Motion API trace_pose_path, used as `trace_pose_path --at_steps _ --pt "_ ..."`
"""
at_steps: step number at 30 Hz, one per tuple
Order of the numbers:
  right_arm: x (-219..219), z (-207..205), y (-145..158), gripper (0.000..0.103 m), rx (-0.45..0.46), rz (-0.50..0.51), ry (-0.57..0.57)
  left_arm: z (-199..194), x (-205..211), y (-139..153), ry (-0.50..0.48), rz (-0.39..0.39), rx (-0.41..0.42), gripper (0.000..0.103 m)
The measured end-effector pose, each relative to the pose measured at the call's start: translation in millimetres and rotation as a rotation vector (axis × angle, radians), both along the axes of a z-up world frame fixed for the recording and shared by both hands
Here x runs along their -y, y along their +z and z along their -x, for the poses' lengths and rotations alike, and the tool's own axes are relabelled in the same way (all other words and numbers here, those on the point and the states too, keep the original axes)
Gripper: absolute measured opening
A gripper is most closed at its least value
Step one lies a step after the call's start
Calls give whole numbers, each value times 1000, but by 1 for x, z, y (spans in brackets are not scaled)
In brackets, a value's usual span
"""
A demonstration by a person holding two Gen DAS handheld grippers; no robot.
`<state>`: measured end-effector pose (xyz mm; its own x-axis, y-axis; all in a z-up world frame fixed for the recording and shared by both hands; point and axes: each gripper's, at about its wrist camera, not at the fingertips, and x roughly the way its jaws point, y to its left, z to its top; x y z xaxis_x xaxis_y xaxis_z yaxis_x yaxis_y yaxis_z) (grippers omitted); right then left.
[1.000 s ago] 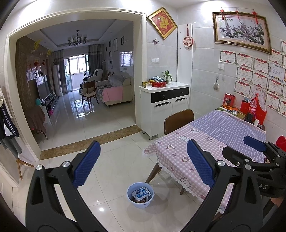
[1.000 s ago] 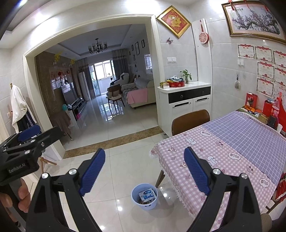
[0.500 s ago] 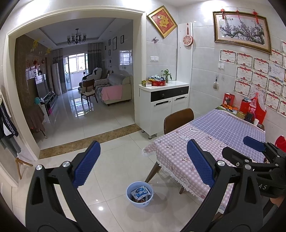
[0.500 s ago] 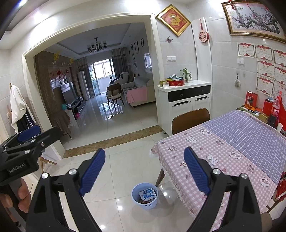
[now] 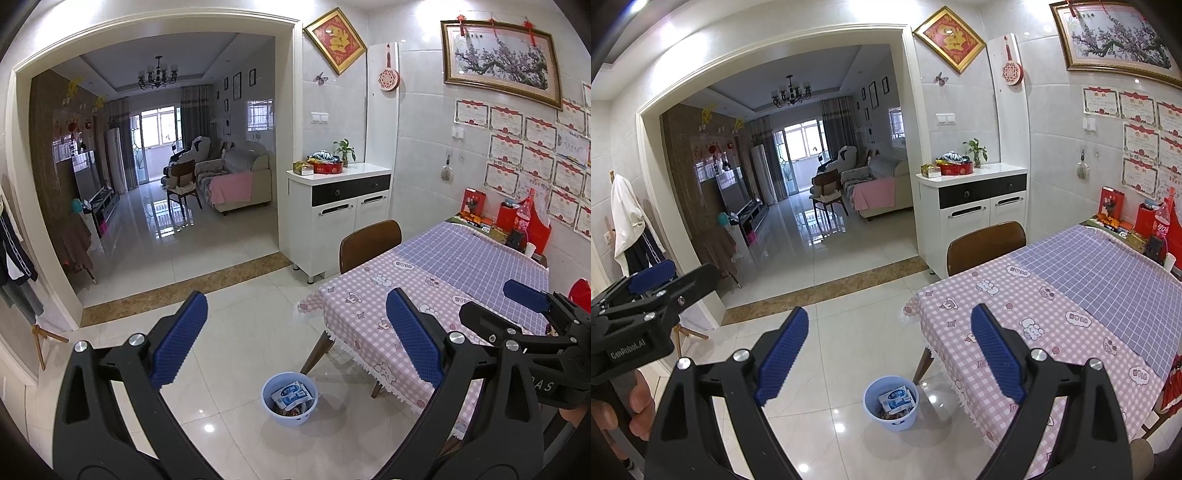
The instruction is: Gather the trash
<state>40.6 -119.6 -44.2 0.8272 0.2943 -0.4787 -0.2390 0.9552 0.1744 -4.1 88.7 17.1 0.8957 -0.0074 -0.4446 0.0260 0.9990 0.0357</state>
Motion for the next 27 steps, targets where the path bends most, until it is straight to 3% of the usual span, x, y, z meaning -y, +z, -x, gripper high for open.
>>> trace_pose_path --at_steps 27 --pt "32 -43 -7 88 -56 -23 35 -30 39 -12 49 -19 -67 95"
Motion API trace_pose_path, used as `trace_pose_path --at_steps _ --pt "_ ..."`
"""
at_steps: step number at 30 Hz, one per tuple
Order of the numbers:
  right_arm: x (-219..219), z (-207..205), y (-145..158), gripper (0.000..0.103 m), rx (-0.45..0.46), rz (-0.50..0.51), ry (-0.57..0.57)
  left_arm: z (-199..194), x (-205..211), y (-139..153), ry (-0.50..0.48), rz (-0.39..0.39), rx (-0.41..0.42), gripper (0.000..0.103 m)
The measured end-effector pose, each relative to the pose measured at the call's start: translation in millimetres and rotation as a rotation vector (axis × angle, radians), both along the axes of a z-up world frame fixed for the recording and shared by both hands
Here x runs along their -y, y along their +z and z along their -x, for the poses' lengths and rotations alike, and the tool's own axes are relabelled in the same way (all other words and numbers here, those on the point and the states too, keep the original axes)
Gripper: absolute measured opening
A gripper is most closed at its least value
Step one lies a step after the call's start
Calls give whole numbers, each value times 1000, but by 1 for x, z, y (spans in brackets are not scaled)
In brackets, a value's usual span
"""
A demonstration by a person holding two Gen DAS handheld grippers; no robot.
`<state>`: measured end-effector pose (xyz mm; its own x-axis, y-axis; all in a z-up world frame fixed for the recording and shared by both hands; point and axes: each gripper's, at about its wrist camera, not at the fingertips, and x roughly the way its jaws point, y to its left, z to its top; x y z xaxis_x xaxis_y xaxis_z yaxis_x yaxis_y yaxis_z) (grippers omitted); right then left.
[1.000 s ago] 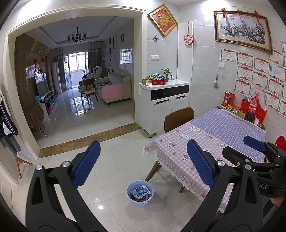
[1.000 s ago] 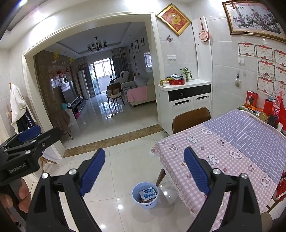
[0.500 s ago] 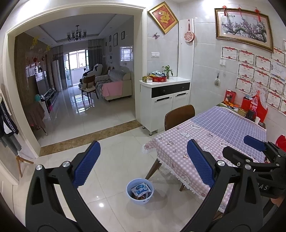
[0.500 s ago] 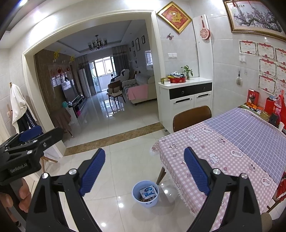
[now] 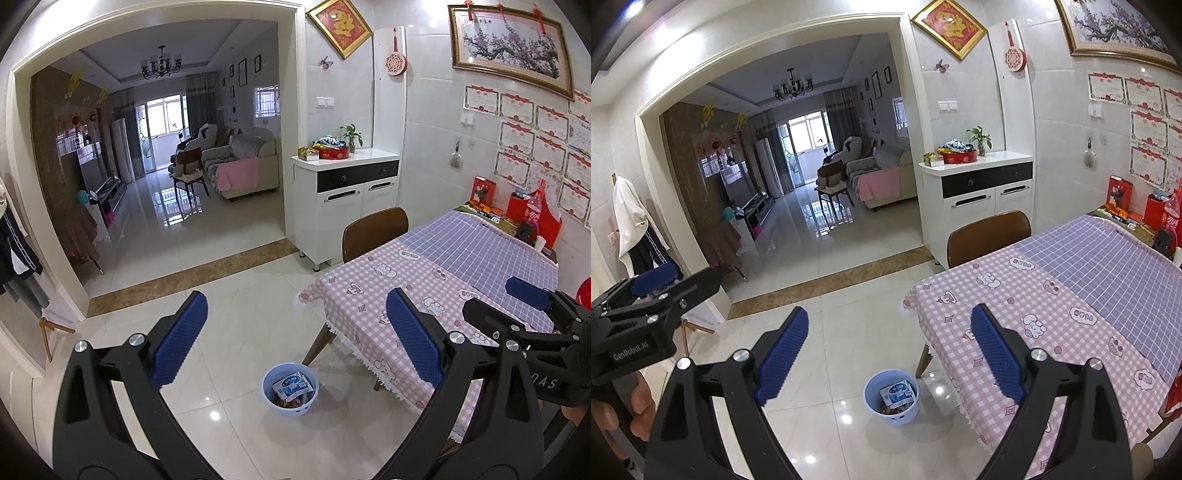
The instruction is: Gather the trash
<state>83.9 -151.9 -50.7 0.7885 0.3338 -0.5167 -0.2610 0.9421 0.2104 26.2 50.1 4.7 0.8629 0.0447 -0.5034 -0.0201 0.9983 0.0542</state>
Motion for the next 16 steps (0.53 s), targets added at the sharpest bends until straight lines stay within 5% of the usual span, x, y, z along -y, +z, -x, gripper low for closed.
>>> trace_pose_path --at_steps 16 --pt "68 -51 -33 88 -68 -25 -35 -43 50 -23 45 -44 -97 95"
